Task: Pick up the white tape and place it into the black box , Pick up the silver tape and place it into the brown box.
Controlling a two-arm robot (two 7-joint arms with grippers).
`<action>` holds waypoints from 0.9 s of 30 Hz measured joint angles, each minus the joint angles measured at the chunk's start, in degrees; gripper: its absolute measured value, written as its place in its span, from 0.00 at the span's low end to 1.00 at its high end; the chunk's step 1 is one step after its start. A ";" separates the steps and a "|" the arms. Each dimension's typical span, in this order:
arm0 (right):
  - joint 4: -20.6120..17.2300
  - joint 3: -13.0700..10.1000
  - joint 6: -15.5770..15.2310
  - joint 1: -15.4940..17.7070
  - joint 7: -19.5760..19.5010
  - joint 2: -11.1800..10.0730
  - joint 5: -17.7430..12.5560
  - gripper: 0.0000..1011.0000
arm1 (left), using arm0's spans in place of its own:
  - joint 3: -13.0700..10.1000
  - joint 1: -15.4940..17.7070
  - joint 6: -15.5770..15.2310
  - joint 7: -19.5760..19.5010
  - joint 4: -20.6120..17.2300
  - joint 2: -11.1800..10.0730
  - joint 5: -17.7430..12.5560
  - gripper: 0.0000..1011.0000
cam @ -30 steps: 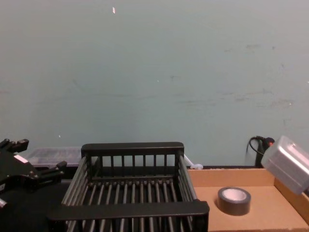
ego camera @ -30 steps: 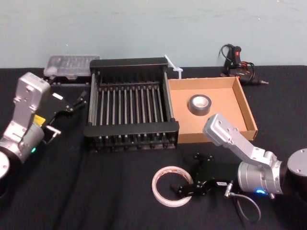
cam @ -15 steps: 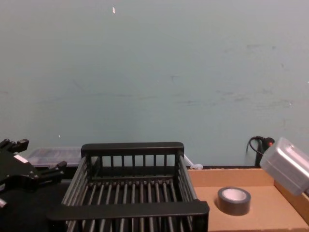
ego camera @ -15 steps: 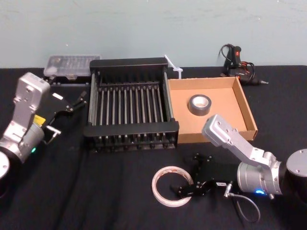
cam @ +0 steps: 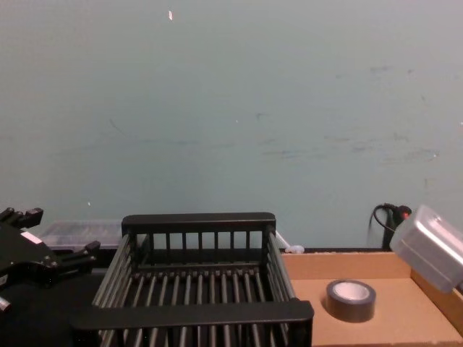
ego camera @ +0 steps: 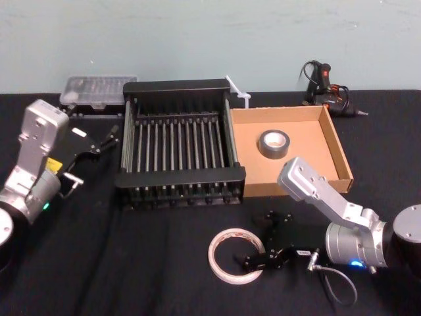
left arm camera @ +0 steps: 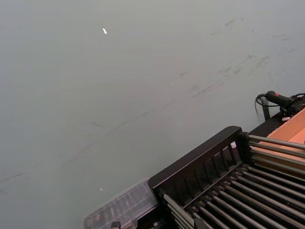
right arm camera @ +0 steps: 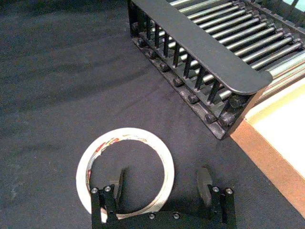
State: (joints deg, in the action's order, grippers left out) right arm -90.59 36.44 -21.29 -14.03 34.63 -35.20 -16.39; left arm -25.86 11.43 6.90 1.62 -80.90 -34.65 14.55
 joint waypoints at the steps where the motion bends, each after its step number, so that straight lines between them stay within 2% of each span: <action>1: 0.00 0.00 0.00 0.00 0.00 0.00 0.00 0.99 | 0.00 0.00 0.00 0.00 0.00 0.00 0.00 0.99; 7: -0.02 0.00 0.00 0.00 0.00 0.00 -0.01 0.91 | 0.00 0.00 0.00 0.00 0.00 0.00 0.00 0.99; 9: -0.02 0.00 0.00 0.00 -0.01 0.00 -0.01 0.83 | 0.00 0.00 0.00 0.00 0.00 0.00 0.00 0.99; 13: -0.02 0.00 0.00 0.00 0.00 0.00 -0.03 0.75 | 0.00 0.00 0.00 0.00 0.00 0.00 0.00 0.99; 14: -0.02 0.00 0.00 0.00 0.00 0.00 -0.03 0.70 | 0.00 0.00 0.00 0.00 0.00 0.00 0.00 0.99; 15: -0.02 0.00 0.00 0.00 0.00 0.00 -0.03 0.70 | 0.00 0.00 0.00 0.00 0.00 0.00 0.00 0.99; 19: -0.02 0.00 0.00 0.00 0.00 0.00 -0.04 0.53 | 0.00 0.00 0.00 0.00 0.00 0.00 0.00 0.99; 20: -0.02 0.00 0.00 0.00 0.00 0.00 -0.05 0.53 | 0.00 0.00 0.00 0.00 0.00 0.00 0.00 0.99; 21: -0.02 0.00 0.00 0.00 0.00 0.00 -0.05 0.47 | 0.00 0.00 0.00 0.00 0.00 0.00 0.00 0.99; 22: -0.02 0.00 0.00 0.00 0.00 0.00 -0.05 0.47 | 0.00 0.00 0.00 0.00 0.00 0.00 0.00 0.99; 23: -0.02 0.00 0.00 0.00 0.00 0.00 -0.06 0.41 | 0.00 0.00 0.00 0.00 0.00 0.00 0.00 0.99; 26: -0.02 0.00 0.00 0.00 0.00 0.00 -0.06 0.35 | 0.00 0.00 0.00 0.00 0.00 0.00 0.00 0.99; 27: -0.02 0.00 0.00 0.00 0.00 0.00 -0.06 0.30 | 0.00 0.00 0.00 0.00 0.00 0.00 0.00 0.99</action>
State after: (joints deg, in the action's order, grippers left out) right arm -90.61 36.44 -21.29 -14.03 34.63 -35.21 -16.46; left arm -25.86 11.43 6.91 1.62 -80.90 -34.65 14.55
